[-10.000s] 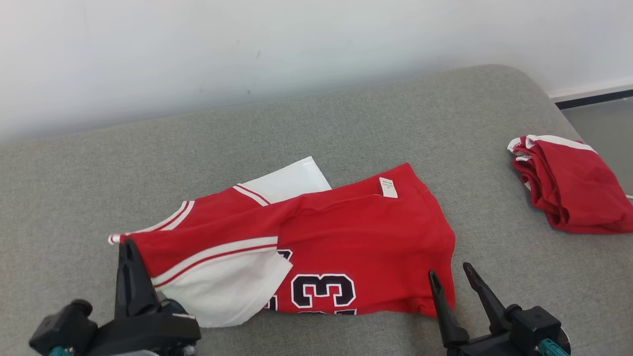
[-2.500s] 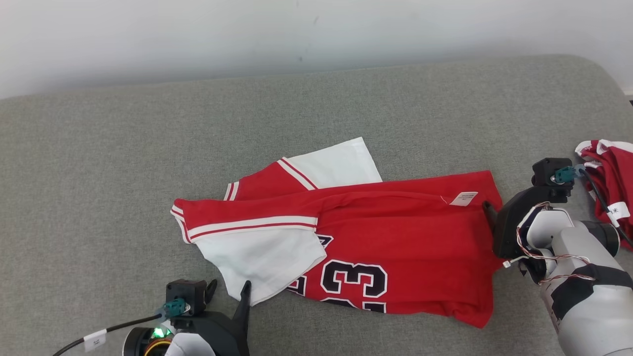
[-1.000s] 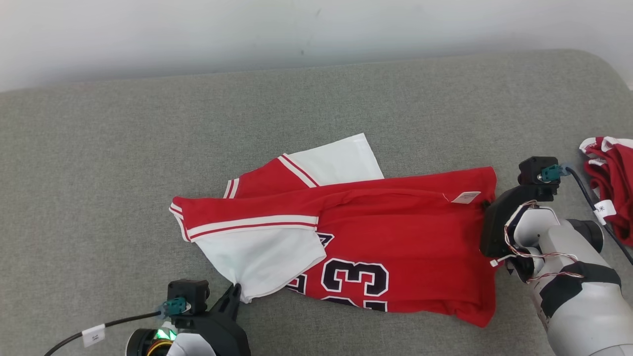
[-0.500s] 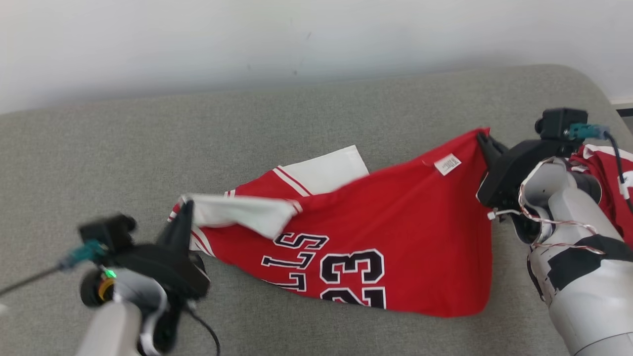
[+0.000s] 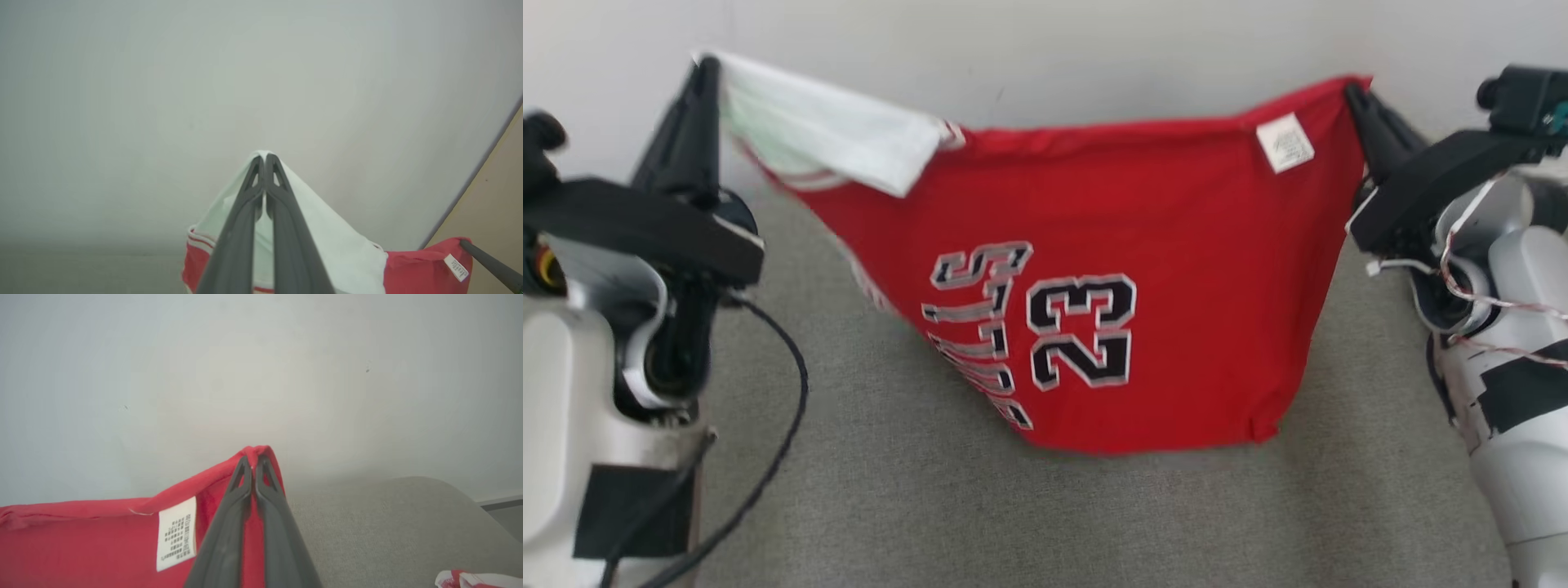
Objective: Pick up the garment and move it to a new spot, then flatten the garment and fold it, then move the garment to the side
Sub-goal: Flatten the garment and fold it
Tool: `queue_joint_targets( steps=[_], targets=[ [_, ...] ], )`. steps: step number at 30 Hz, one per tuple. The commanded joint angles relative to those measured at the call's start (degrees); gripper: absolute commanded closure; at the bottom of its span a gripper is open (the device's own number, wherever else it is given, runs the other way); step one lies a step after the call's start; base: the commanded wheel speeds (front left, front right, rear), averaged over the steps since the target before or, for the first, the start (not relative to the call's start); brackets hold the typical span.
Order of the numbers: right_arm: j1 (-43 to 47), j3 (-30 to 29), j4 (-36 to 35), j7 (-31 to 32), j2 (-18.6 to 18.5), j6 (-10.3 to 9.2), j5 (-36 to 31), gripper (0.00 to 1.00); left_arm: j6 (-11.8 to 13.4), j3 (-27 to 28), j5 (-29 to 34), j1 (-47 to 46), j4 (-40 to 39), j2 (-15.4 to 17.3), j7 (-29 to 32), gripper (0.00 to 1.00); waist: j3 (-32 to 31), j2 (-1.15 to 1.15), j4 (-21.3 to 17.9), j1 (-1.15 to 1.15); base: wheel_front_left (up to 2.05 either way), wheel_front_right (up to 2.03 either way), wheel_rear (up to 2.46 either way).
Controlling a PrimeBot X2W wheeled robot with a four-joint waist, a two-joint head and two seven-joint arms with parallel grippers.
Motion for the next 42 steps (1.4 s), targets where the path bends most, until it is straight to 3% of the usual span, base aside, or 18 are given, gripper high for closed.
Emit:
queue_joint_targets(
  steps=[1, 11, 18, 23, 33, 42],
  targets=[
    [-0.98, 0.03, -1.64, -0.76, -0.61, -0.13, 0.19, 1.0, 0.3, 0.2, 0.11, -1.66, -0.18, 0.15, -0.46, 1.0, -0.81, 0.0, -0.62, 0.0, 0.0, 0.0, 0.0],
    [-4.77, 0.95, -10.63, -0.88, -3.91, -0.13, -2.42, 1.0, 1.19, 1.25, 1.7, -11.57, 2.55, 1.09, -3.43, 1.0, -3.8, 0.0, -2.31, 0.0, 0.0, 0.0, 0.0],
    [-5.16, -1.07, -13.27, -2.96, -4.09, -0.13, -4.26, 1.0, 1.64, 0.89, 1.78, -14.74, 3.66, 0.7, -3.75, 1.0, -4.07, 0.0, -3.24, 0.0, 0.0, 0.0, 0.0],
    [-4.21, -1.74, -14.28, -0.81, -4.51, -0.13, -4.54, 1.0, 2.13, -0.13, 2.69, -16.18, 4.64, 1.29, -2.45, 1.0, -2.54, 0.0, -3.91, 0.0, 0.0, 0.0, 0.0],
    [-8.96, -2.21, -15.79, 2.15, -5.62, -0.13, -3.62, 1.0, 3.97, -2.71, 6.66, -26.24, 6.88, 2.22, -2.13, 1.0, 10.65, 0.0, -4.88, 0.0, 0.0, 0.0, 0.0],
    [-21.89, -1.13, -11.05, -3.77, -4.1, -0.14, -5.43, 1.0, 5.53, -5.4, 15.86, -43.79, 10.05, 4.66, -10.72, 1.0, 26.45, 0.0, -6.99, 0.0, 0.0, 0.0, 0.0]
  ],
)
